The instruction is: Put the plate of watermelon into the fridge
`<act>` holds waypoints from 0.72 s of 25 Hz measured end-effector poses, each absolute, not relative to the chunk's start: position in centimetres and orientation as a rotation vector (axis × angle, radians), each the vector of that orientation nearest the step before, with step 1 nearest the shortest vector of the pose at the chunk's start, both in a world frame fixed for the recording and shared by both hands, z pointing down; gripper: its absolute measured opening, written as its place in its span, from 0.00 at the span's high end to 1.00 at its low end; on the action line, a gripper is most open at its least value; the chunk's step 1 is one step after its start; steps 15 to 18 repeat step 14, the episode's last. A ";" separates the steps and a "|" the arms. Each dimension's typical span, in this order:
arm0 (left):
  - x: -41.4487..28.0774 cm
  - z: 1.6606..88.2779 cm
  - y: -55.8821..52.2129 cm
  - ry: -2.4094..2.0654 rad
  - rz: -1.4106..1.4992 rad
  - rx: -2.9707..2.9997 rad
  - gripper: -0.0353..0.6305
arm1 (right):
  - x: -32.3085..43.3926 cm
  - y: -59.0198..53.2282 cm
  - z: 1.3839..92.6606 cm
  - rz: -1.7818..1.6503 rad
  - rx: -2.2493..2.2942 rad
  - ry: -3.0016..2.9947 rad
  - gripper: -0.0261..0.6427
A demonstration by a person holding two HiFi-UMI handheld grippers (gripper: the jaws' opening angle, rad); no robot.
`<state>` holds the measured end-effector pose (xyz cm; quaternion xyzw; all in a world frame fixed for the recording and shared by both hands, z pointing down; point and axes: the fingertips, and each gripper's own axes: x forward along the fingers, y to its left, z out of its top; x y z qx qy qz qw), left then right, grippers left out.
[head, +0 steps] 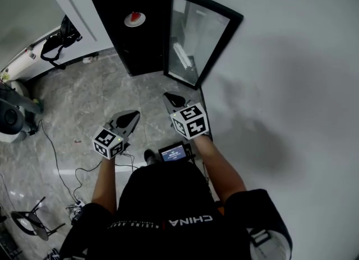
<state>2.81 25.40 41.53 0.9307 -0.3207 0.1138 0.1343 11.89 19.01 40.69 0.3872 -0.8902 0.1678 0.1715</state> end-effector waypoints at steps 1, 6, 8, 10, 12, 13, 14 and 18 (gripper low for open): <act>2.8 41.6 25.4 -0.936 0.328 2.689 0.93 | 11.9 19.0 40.8 0.477 1.100 -2.526 0.94; 1.7 42.1 24.9 -1.005 0.314 2.627 0.93 | 11.7 19.2 41.1 0.457 1.081 -2.518 0.94; 1.5 41.9 24.8 -1.007 0.289 2.615 0.93 | 11.7 19.1 41.2 0.467 1.080 -2.518 0.94; 1.4 41.7 24.8 -1.004 0.268 2.616 0.93 | 11.7 19.1 41.4 0.476 1.078 -2.516 0.94; 1.3 41.6 24.8 -1.003 0.261 2.618 0.93 | 11.5 19.2 41.4 0.478 1.071 -2.515 0.94; 1.2 41.6 24.8 -1.003 0.260 2.619 0.93 | 11.4 19.2 41.4 0.477 1.067 -2.515 0.94; 1.2 41.5 24.9 -1.004 0.260 2.620 0.93 | 11.2 19.3 41.3 0.477 1.063 -2.514 0.94; 1.2 41.5 24.9 -1.004 0.260 2.620 0.93 | 11.2 19.3 41.3 0.477 1.063 -2.514 0.94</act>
